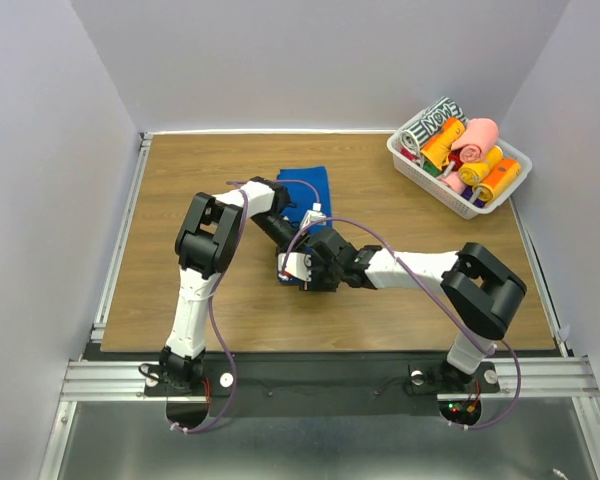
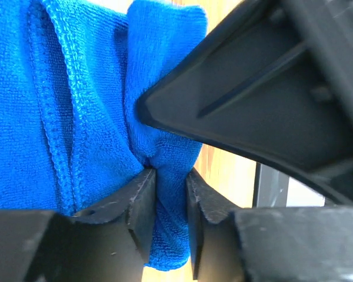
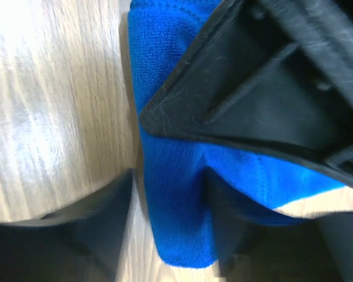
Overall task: Roll the towels
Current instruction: Roll the towel
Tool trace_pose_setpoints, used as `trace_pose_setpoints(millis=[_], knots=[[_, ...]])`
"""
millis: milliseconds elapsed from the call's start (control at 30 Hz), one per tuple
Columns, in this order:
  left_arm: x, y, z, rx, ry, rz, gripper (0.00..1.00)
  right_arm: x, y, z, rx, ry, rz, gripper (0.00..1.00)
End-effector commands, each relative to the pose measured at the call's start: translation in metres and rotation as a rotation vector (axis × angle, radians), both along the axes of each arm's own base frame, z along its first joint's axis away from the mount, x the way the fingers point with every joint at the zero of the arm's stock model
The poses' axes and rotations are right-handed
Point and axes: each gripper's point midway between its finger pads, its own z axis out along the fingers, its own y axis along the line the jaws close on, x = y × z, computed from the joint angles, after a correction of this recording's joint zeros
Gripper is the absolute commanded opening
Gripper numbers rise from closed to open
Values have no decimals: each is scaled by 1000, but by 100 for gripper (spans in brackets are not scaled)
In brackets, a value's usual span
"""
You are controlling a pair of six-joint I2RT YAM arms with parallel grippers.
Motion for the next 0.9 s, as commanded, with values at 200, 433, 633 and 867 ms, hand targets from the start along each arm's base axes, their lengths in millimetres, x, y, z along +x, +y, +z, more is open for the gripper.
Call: trace_pose_setpoints(millis=[200,433,633,867], knots=[[21,39,-21,124,-193,-15,51,-12,8,-10,59,151,7,39],[32,52,24,76,-283,86,56,-23,1,-7,64,352,2,24],[54,93,60,64,-347,215,58,-33,-6,-6,62,481,-11,19],[106,163,127,68,-716,586,70,-38,8,22,130,740,-44,19]])
